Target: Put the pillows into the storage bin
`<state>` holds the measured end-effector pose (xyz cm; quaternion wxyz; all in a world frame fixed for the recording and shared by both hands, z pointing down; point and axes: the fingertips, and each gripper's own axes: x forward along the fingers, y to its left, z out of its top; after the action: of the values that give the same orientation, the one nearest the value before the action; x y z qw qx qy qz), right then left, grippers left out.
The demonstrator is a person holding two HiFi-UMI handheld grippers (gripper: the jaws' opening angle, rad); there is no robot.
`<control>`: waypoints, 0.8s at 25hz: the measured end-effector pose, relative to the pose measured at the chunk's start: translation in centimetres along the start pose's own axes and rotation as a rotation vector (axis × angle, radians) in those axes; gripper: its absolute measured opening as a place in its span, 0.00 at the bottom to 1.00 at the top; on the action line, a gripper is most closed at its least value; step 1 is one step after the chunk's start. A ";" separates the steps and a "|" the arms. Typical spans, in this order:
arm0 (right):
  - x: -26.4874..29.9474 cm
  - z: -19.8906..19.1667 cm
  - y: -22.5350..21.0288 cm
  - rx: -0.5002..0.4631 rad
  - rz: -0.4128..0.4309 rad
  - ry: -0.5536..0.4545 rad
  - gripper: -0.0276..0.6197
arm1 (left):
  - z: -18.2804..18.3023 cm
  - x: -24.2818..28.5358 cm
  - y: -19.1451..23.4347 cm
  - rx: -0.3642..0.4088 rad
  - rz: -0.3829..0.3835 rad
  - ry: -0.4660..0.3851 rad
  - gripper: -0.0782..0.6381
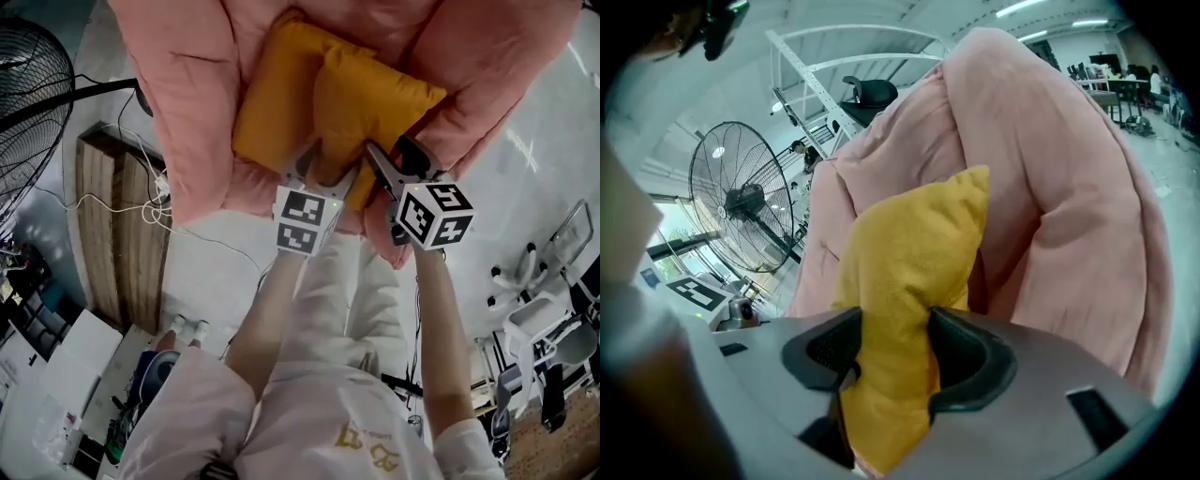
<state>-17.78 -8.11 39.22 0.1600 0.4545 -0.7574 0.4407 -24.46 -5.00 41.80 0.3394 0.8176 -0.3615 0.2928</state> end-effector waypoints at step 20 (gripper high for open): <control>-7.0 2.5 0.9 0.143 -0.035 -0.127 0.38 | 4.2 -3.8 -5.1 0.094 -0.065 0.014 0.53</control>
<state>-14.44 -6.10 32.86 0.0864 0.5050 -0.7246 0.4610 -21.55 -4.14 34.81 0.3125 0.8418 -0.3182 0.3041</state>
